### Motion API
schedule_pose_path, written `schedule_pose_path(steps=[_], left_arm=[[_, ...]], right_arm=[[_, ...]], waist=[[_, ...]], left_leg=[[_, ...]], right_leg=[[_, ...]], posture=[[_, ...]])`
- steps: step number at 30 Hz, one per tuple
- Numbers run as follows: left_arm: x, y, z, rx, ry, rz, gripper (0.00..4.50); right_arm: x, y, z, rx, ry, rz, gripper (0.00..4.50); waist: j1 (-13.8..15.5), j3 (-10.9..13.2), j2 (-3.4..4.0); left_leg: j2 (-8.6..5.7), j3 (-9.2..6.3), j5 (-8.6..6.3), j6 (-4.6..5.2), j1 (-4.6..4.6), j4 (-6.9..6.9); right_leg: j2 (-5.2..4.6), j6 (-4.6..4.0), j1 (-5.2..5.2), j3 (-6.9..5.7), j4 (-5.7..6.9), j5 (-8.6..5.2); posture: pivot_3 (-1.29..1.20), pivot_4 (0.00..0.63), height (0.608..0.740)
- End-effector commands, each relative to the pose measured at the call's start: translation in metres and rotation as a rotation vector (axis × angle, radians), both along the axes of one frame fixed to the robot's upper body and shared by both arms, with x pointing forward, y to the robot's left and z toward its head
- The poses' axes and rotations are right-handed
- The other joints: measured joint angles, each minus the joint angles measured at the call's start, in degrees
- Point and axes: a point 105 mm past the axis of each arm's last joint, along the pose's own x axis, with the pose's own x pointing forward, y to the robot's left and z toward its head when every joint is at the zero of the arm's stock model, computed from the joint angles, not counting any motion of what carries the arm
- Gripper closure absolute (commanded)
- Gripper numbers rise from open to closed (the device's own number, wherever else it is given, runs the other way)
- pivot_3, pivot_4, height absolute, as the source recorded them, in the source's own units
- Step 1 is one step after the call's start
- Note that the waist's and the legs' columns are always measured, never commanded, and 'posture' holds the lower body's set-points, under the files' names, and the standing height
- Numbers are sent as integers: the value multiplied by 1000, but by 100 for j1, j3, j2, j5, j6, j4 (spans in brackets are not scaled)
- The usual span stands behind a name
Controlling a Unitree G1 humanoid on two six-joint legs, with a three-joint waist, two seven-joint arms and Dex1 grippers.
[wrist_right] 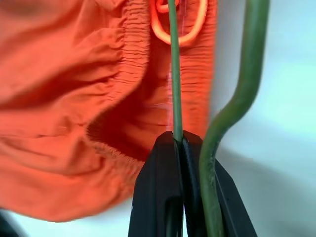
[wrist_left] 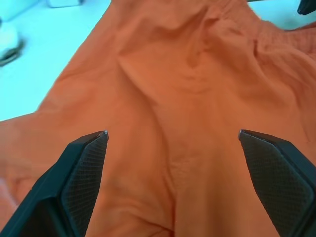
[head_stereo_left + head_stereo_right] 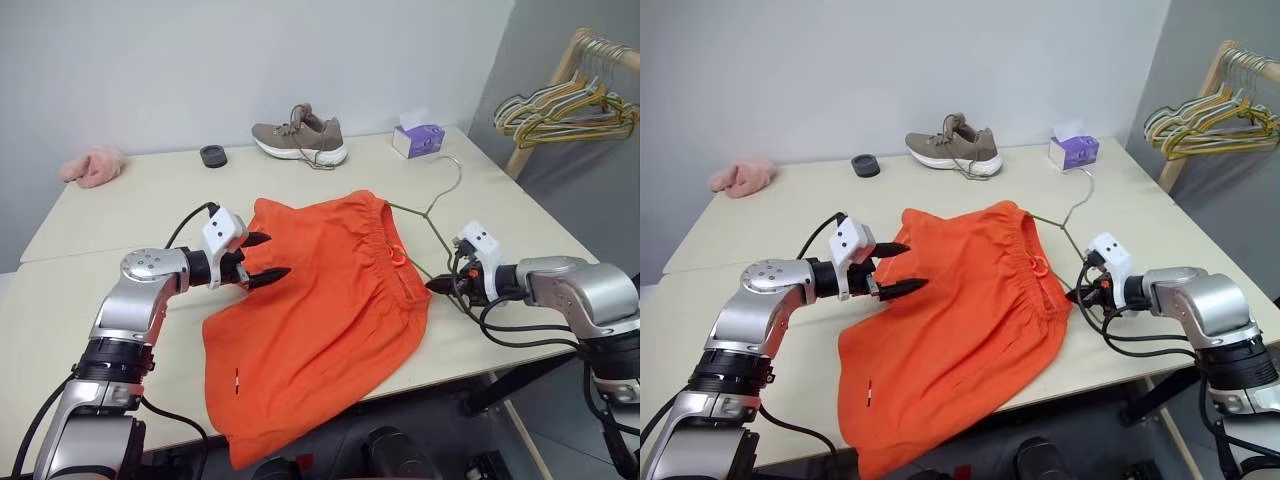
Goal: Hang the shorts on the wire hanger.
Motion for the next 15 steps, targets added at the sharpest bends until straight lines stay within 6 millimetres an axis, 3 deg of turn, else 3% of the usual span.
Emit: schedule_pose_path(steps=[1,6,15], left_arm=[[9,4,30,-59,-75,31,26],[7,-2,57,-44,-111,-81,26],[3,-14,62,138,-147,-259,26]], right_arm=[[5,13,23,-93,-196,106,4500],[2,24,21,-272,-349,262,4500],[0,33,23,-361,-443,385,4500]], waist=[[11,0,0],[11,-2,-1],[3,-3,0]], left_leg=[[0,0,0,0,0,0],[-4,1,0,0,-3,5],[-4,2,1,-1,-2,7]], right_leg=[[0,0,0,-1,0,0],[-4,0,0,-10,-1,1],[-3,-26,-1,-17,2,16]], posture=[[-234,31,740],[-236,19,740],[-237,20,740]])
